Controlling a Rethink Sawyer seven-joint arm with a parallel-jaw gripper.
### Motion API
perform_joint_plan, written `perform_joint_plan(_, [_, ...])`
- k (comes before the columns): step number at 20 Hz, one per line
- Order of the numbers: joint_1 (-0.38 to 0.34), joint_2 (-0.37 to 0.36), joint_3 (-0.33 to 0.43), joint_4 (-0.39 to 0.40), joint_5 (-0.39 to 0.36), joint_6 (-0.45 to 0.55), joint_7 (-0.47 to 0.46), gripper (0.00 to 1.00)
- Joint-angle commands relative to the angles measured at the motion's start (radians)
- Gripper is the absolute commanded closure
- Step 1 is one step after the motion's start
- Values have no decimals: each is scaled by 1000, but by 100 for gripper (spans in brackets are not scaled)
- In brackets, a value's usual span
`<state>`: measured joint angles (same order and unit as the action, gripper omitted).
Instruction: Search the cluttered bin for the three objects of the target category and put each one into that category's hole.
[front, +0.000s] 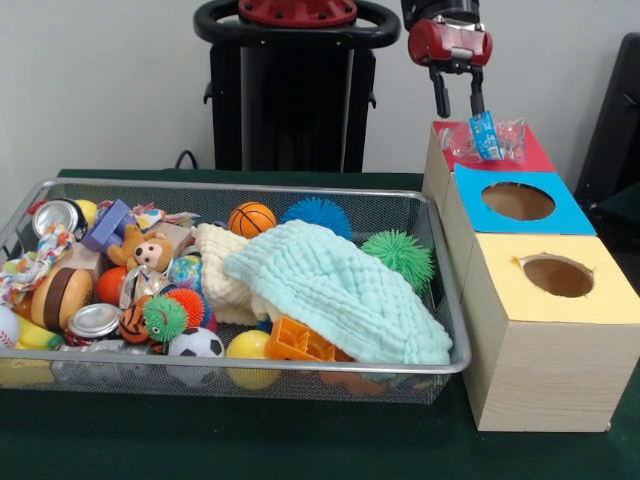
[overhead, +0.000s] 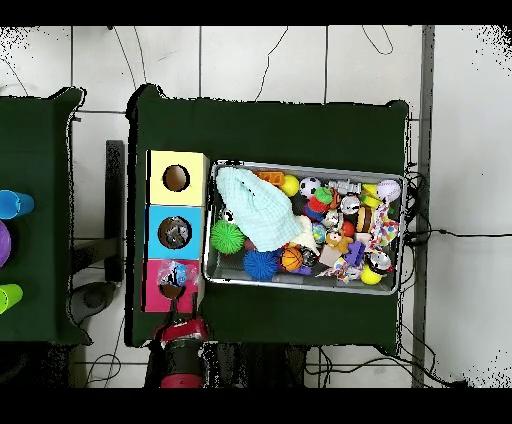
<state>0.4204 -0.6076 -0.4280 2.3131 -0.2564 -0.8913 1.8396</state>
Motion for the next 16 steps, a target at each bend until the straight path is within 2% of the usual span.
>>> perform_joint_plan(1, [8, -14, -35, -133, 79, -73, 21, 0])
perform_joint_plan(6, [21, -29, -63, -128, 98, -110, 31, 0])
perform_joint_plan(8, [26, -13, -61, -129, 110, -136, 38, 0])
perform_joint_plan(16, [22, 4, -46, -163, 78, -112, 38, 0])
